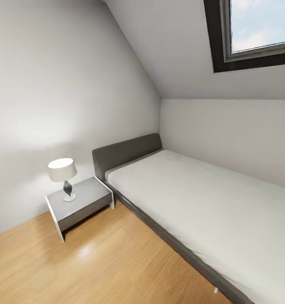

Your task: Attach the digital camera to the camera tripod in the bedroom.

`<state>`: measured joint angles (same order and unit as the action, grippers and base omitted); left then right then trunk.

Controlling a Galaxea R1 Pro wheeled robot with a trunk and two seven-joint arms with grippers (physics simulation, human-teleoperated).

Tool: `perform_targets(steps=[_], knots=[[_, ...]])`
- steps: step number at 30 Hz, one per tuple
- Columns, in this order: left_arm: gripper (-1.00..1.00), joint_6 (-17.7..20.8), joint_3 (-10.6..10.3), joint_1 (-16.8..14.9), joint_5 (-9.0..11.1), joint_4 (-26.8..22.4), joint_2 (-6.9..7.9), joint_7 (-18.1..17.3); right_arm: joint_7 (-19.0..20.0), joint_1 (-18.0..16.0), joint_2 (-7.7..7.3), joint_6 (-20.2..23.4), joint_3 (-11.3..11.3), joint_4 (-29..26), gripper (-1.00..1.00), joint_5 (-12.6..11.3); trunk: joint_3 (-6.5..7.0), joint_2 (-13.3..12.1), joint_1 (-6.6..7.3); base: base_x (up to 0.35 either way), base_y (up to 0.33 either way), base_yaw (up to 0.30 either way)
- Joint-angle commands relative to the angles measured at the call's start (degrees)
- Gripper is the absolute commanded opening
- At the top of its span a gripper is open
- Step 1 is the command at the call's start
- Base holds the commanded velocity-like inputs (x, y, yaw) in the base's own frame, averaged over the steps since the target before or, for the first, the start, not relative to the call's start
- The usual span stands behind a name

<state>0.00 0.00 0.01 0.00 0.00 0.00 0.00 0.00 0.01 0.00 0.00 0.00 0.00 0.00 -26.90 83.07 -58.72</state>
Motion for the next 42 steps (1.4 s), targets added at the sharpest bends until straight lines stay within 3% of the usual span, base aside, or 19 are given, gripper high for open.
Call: perform_targets(steps=[1, 7, 14, 24, 38, 42], knots=[[1.00, 0.00, 0.00, -0.01, 0.00, 0.00, 0.00, 0.00, 0.00, -0.01, 0.00, 0.00, 0.00, 0.00, 1.00, 0.00, -0.03, 0.01, 0.00, 0.000, 0.000, 0.000], [1.00, -0.35, 0.64, 0.32, 0.35, -0.33, -0.04, -0.09, 0.35, -0.20, -0.34, -0.26, 0.25, -0.27, 1.00, 0.64, -0.03, 0.01, 0.00, 0.000, 0.000, 0.000], [1.00, -2.58, 0.64, 0.34, 2.61, -0.84, 0.07, -0.09, 0.35, -0.19, -0.93, -0.26, 0.27, -0.27, 1.00, 0.86, -0.03, 0.01, 0.00, 0.000, 0.000, 0.000], [1.00, -3.16, 0.62, 0.34, 5.79, -0.88, 0.09, -0.09, 0.69, -0.23, -0.58, -0.20, 0.39, -0.27, 1.00, 0.93, -0.03, 0.01, 0.00, 0.000, 0.000, 0.000], [1.00, -3.19, 0.71, 0.34, 6.13, -0.88, -0.05, 0.20, 0.29, -0.21, -0.82, -0.16, 0.45, -0.24, 1.00, 0.98, -0.03, 0.01, 0.00, 0.000, 0.000, 0.119], [1.00, -3.24, 1.08, 0.34, 9.34, -0.88, 0.06, 0.38, 0.39, -0.22, -0.83, -0.10, 0.55, -0.25, 1.00, 1.02, -0.03, 0.01, 0.00, 0.000, 0.000, 0.265]])
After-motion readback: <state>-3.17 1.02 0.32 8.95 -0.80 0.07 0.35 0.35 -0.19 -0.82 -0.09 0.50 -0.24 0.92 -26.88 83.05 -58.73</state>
